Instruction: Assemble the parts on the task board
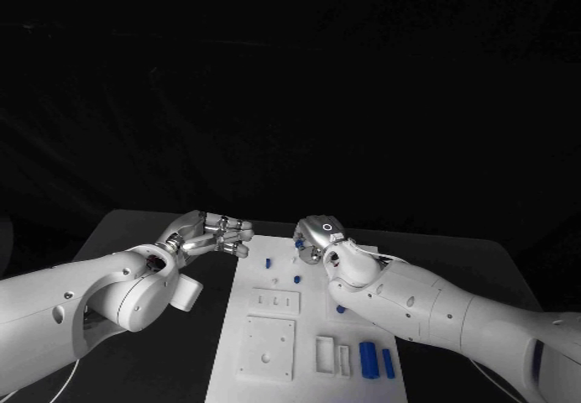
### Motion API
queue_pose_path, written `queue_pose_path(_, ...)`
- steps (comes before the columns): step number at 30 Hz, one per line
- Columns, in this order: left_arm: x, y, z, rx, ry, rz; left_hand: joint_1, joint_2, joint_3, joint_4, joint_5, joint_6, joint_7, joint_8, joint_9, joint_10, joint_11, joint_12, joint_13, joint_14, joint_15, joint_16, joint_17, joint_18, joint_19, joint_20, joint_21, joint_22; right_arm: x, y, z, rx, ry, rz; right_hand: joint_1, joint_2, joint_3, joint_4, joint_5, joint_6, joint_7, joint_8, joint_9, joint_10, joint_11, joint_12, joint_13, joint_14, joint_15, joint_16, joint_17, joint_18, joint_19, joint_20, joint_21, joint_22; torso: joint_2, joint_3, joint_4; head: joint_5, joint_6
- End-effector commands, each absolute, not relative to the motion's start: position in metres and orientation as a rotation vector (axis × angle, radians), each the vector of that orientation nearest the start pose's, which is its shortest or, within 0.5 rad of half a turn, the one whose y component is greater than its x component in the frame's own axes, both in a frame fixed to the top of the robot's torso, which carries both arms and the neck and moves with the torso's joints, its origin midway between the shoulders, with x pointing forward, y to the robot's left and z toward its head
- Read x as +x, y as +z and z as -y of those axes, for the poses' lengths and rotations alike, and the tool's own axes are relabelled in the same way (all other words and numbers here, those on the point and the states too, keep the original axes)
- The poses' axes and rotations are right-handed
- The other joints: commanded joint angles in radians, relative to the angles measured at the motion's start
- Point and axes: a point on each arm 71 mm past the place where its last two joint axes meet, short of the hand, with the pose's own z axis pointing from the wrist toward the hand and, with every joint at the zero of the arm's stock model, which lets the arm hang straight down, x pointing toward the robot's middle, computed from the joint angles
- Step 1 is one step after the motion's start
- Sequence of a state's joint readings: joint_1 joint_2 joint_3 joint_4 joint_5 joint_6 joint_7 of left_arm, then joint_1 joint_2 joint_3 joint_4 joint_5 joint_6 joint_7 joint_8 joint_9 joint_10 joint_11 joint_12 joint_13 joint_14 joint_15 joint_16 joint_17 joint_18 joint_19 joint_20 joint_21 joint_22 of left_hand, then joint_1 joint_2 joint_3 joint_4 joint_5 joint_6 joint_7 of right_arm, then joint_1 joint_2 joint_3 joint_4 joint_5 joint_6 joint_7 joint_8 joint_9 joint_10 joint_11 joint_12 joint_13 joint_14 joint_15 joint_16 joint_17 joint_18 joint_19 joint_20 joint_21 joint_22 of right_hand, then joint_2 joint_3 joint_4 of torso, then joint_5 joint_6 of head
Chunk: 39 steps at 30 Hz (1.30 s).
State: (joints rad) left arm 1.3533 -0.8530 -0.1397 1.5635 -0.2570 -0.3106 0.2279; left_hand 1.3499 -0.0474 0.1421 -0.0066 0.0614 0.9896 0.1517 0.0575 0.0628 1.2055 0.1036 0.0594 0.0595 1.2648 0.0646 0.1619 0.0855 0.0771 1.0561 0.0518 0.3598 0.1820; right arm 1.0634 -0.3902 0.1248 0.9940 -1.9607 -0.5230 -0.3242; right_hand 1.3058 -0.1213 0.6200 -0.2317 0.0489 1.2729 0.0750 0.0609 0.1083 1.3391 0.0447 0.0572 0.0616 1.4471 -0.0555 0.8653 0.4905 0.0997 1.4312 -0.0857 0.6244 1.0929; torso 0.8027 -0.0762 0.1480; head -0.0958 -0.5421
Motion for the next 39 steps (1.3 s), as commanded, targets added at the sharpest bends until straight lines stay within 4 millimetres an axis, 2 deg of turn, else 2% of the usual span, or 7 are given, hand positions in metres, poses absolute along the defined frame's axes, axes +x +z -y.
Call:
queue_pose_path(1,0.4925,-0.1432,-0.1953,-0.778,-1.411,-1.625,-0.01,0.002,0.002,-0.007,0.0,0.003,-0.005,0.005,0.001,-0.005,-0.001,-0.001,0.001,-0.001,0.005,-0.005,0.001,-0.009,-0.005,0.0,0.004,-0.002,0.5551,-0.2186,0.1237,-0.197,0.28,-1.361,0.002,-0.003,0.005,0.001,0.003,0.005,0.001,0.003,0.001,0.027,-0.022,0.002,0.002,-0.003,-0.006,-0.005,0.001,0.006,0.007,0.0,-0.003,0.001,0.002,-0.0028,-0.0005,-0.004,-0.001)
queue_pose_path(5,0.4927,-0.1433,-0.1949,-0.778,-1.411,-1.625,-0.01,0.002,0.002,-0.007,0.0,0.003,-0.005,0.005,0.001,-0.005,-0.001,-0.001,0.001,-0.001,0.005,-0.005,0.001,-0.009,-0.005,0.0,0.004,-0.002,0.5554,-0.2194,0.1216,-0.203,0.281,-1.371,0.002,-0.003,0.003,0.001,0.002,0.004,0.002,0.003,0.0,0.026,-0.022,0.002,0.002,-0.004,-0.006,-0.006,0.0,0.006,0.008,0.0,-0.012,0.006,0.002,-0.0026,0.0018,-0.005,-0.004)
queue_pose_path(10,0.4927,-0.1433,-0.1943,-0.777,-1.412,-1.627,-0.01,0.002,0.002,-0.007,0.0,0.003,-0.005,0.005,0.001,-0.005,-0.001,-0.001,0.001,-0.001,0.005,-0.005,0.001,-0.009,-0.005,0.0,0.004,-0.002,0.5558,-0.2211,0.1193,-0.214,0.283,-1.39,0.001,-0.001,-0.001,0.001,0.003,0.003,0.002,0.003,-0.001,0.024,-0.021,0.002,0.002,-0.003,-0.005,-0.008,-0.001,0.006,0.011,0.001,-0.025,0.013,0.005,-0.0031,0.0083,-0.005,-0.007)
queue_pose_path(14,0.493,-0.1434,-0.1947,-0.778,-1.411,-1.626,-0.008,0.004,0.003,-0.009,0.001,0.003,-0.005,0.005,0.001,-0.005,-0.001,-0.001,0.001,-0.001,0.005,-0.006,0.001,-0.009,-0.006,0.0,0.005,-0.002,0.5556,-0.2217,0.1188,-0.218,0.283,-1.4,0.0,0.0,-0.001,-0.001,0.004,0.004,0.002,0.003,-0.001,0.024,-0.021,0.002,0.002,-0.003,-0.005,-0.008,-0.001,0.006,0.015,0.001,-0.034,0.023,0.009,-0.005,0.0102,-0.007,-0.006)
queue_pose_path(17,0.4937,-0.1436,-0.1951,-0.779,-1.409,-1.625,-0.008,0.004,0.004,-0.009,0.001,0.003,-0.005,0.005,0.001,-0.005,-0.001,-0.001,0.001,-0.001,0.005,-0.006,0.001,-0.008,-0.006,-0.001,0.005,-0.002,0.5555,-0.222,0.1195,-0.222,0.28,-1.408,-0.002,-0.001,0.001,-0.002,0.005,0.004,0.002,0.003,-0.001,0.025,-0.021,0.002,0.002,-0.003,-0.005,-0.008,0.0,0.006,0.016,0.001,-0.038,0.028,0.012,-0.0078,0.0097,-0.009,-0.006)
queue_pose_path(19,0.4942,-0.1438,-0.1953,-0.779,-1.408,-1.625,-0.008,0.004,0.004,-0.009,0.001,0.003,-0.005,0.005,0.001,-0.005,-0.001,-0.001,0.001,-0.001,0.005,-0.006,0.001,-0.008,-0.006,-0.001,0.005,-0.002,0.5552,-0.2221,0.12,-0.223,0.278,-1.411,-0.003,-0.001,0.002,-0.002,0.006,0.004,0.002,0.003,0.0,0.025,-0.022,0.002,0.002,-0.003,-0.005,-0.007,0.0,0.006,0.018,0.001,-0.041,0.034,0.013,-0.0082,0.0083,-0.008,-0.007)
queue_pose_path(39,0.4974,-0.1449,-0.1998,-0.788,-1.397,-1.62,-0.01,0.005,0.005,-0.012,0.001,0.003,-0.005,0.005,0.001,-0.006,-0.001,-0.001,0.001,-0.001,0.005,-0.006,0.001,-0.008,-0.007,0.0,0.007,-0.002,0.5482,-0.2162,0.1239,-0.207,0.26,-1.371,-0.004,-0.006,0.014,-0.005,0.006,0.01,0.0,0.003,0.003,0.031,-0.023,0.002,0.002,-0.004,-0.008,-0.008,-0.001,0.007,0.024,-0.002,-0.057,0.055,0.019,-0.0099,0.0077,-0.005,-0.004)
